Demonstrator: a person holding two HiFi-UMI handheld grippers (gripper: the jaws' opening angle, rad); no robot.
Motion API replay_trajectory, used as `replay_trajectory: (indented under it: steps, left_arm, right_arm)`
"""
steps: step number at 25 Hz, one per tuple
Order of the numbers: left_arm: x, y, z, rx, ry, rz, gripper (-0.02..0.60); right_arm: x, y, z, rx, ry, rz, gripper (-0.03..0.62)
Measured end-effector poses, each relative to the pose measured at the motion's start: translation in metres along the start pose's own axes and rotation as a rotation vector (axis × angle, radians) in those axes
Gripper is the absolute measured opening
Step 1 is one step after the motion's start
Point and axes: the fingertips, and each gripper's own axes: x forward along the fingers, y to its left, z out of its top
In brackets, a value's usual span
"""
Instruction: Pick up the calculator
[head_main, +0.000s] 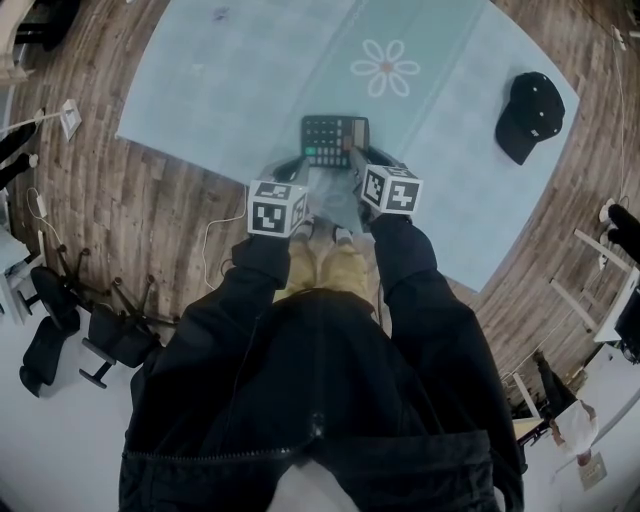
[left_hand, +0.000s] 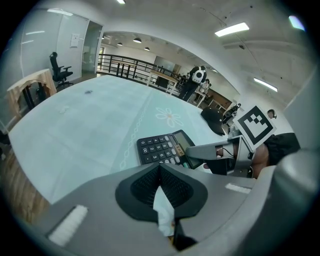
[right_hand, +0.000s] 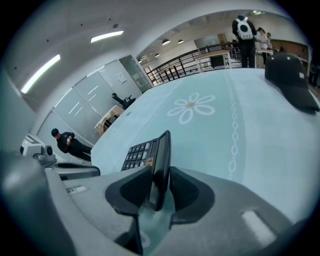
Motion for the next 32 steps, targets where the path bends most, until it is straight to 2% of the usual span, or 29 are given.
replay_trajectory:
  steps: [5,9,14,20,32]
  left_arm:
    - [-0.005,0.000,-0.001,-0.002,-0.004,0.003,-0.002]
    - [-0.007,-0.004,0.003,0.000,-0.018,0.000,-0.002]
    - [-0.018,-0.009,0.010,0.009,-0.045,0.001,-0.003]
    - [-0.036,-0.011,0.032,0.024,-0.105,0.011,-0.003]
    - [-0.093,-0.069,0.107,0.123,-0.289,-0.039,-0.002]
  right_arm:
    - [-0.007,0.004,0.002,0.128,-0.030,0.066,0.066]
    - [-0.014,0.016,0.008,0.179,-0.058,0.106,0.040]
    - [-0.026,0.026,0.011,0.105,-0.074,0.078,0.040]
    - [-0.060,0.038,0.026,0.024,-0.147,0.052,0.040]
    - [-0.179,0.075,0.091,-0.115,-0.430,-0.003,0.040]
